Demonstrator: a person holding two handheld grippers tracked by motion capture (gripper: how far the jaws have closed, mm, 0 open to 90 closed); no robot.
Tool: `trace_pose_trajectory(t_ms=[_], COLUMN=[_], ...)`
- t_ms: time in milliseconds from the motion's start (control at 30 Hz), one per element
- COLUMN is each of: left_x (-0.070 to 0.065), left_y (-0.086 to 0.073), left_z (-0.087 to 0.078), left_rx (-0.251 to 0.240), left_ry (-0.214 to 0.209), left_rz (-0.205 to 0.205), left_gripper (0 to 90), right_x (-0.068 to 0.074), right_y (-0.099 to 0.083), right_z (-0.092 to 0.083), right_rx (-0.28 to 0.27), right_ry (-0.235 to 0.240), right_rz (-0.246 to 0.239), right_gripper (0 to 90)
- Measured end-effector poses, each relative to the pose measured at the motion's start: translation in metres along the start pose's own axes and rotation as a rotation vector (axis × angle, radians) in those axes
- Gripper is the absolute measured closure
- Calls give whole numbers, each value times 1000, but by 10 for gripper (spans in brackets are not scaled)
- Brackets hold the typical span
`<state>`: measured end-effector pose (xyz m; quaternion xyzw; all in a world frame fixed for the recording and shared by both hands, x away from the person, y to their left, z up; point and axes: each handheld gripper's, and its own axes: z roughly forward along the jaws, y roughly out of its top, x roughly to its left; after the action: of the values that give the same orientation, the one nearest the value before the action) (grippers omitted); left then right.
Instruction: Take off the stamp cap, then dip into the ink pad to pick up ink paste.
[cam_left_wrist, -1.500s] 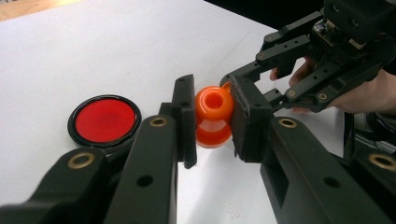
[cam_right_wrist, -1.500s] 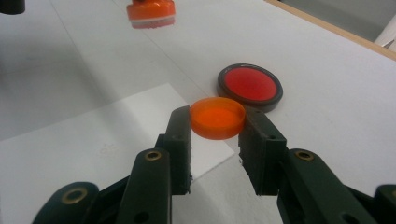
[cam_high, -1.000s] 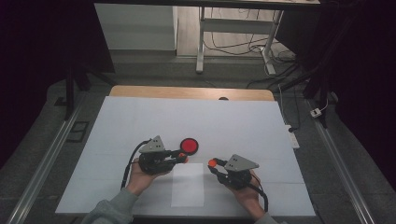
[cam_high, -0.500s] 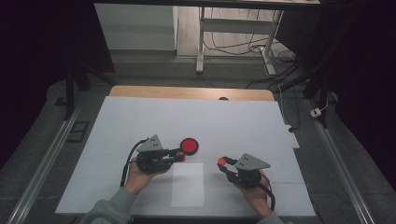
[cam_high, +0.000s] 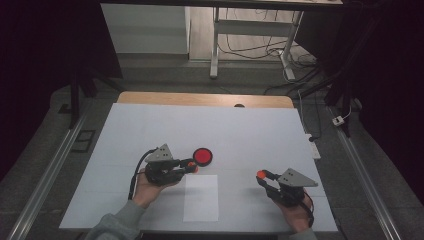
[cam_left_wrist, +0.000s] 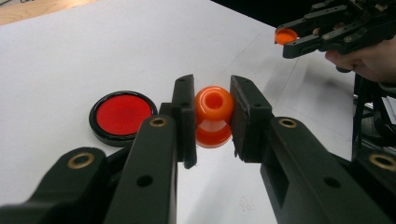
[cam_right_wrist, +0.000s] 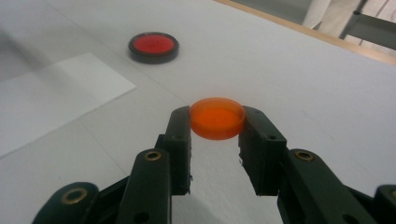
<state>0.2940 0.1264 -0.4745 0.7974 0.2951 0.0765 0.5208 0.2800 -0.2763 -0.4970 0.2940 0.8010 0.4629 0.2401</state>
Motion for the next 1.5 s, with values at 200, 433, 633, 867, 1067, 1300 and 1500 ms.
trace_pose_trajectory(t_ms=[200, 433, 633, 867, 1067, 1300, 1500], left_x=[0, 1, 1, 1, 4, 8, 13], left_y=[0, 0, 0, 1, 1, 2, 3], left_z=[1, 1, 2, 5, 8, 15, 18], left_rx=[1, 1, 4, 8, 14, 25, 31], left_ry=[3, 7, 7, 17, 24, 29, 49], left_rz=[-1, -2, 0, 6, 0, 0, 9], left_gripper=[728, 728, 728, 728, 728, 728, 728], right_x=[-11, -11, -11, -12, -12, -12, -12], right_y=[-10, -10, -10, -11, -11, -10, -10], right_z=[-14, -12, -11, -10, -11, -10, -10], right_rx=[8, 10, 11, 12, 13, 11, 8], right_ry=[-37, -31, -29, -27, -28, -25, -25], right_rz=[18, 12, 15, 16, 16, 15, 23], right_gripper=[643, 643, 643, 643, 643, 643, 643])
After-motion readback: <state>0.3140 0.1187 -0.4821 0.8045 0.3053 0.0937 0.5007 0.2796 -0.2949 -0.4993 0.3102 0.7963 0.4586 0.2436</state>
